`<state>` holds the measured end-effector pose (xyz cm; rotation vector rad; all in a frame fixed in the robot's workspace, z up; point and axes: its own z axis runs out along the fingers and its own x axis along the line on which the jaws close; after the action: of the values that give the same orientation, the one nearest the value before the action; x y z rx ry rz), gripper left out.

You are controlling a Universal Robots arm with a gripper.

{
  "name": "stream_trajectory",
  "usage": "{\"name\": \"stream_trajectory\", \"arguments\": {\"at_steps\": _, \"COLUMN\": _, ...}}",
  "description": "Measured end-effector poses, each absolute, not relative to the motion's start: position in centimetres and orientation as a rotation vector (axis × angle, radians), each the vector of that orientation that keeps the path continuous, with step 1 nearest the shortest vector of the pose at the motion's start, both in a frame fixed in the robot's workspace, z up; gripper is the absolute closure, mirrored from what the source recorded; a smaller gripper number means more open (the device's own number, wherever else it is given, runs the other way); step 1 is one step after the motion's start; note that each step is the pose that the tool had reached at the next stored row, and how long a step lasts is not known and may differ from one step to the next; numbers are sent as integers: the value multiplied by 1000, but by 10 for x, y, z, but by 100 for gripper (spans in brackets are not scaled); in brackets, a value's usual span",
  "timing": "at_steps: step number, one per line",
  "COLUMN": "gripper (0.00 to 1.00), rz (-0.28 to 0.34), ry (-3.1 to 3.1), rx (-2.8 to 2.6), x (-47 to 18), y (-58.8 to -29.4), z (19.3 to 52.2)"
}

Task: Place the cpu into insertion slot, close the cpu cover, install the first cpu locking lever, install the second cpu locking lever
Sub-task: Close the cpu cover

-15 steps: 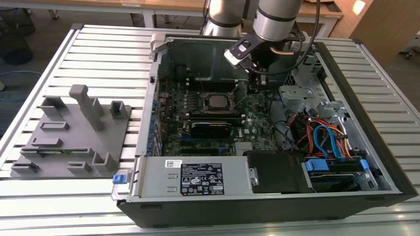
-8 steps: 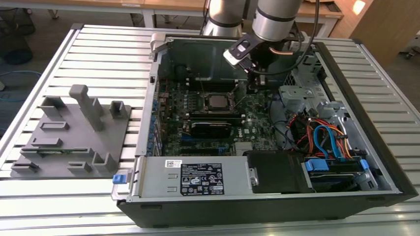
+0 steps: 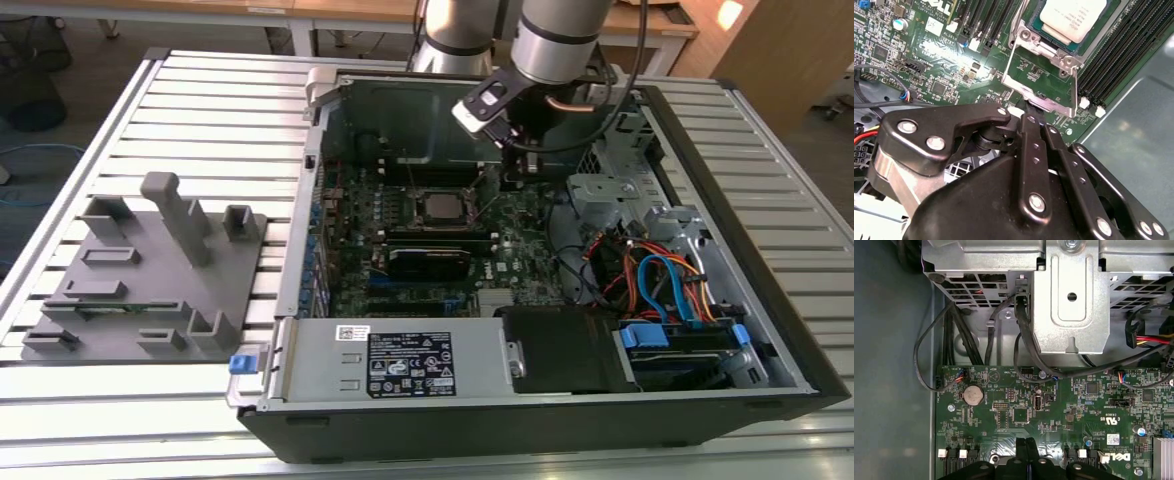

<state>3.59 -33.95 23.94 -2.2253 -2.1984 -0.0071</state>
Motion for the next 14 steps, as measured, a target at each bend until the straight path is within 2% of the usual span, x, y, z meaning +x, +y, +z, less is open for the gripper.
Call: {"name": "stream_trajectory", "arguments": {"at_steps": 14, "gripper": 90, "rz": -7, "ry": -2198, "rx": -2225, "x": 31, "y": -340, "z": 239}}
